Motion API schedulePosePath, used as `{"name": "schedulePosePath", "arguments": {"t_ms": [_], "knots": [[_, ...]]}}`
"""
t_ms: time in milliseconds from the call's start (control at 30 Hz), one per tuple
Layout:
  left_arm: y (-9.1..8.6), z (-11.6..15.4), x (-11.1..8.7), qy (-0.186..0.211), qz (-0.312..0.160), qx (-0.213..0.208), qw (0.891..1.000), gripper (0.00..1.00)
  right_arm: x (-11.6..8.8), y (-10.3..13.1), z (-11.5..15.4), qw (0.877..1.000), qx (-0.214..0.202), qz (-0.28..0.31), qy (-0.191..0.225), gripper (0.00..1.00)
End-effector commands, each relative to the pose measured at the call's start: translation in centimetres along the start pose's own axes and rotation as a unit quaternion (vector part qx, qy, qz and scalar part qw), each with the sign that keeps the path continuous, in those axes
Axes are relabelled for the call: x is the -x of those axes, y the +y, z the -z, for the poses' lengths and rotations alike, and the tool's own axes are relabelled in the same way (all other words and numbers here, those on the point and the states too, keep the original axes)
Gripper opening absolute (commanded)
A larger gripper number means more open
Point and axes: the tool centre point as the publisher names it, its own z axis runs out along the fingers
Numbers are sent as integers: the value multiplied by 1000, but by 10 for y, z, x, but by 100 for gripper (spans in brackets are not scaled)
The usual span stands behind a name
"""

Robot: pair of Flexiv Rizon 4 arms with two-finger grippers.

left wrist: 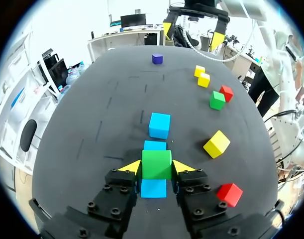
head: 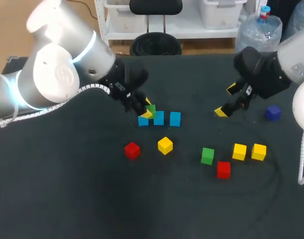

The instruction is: Place the blue cubes, place green cubes on the blue cubes, place the yellow cubes on the green cubes, then place the red cubes on the yellow cubes, and place purple cube on the red cubes.

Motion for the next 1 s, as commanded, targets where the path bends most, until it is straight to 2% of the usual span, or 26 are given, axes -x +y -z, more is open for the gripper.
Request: {"name": "schedulePosePath", "arguments": {"t_ms": [33,1000], "knots": [[2,0,-1,0,-2,-3,1000,1,0,1,0,1000,-2,-1,0,100],[8,0,-3,0,-15,-13,1000,0,0,1,0,1000,-2,-1,0,100]]}}
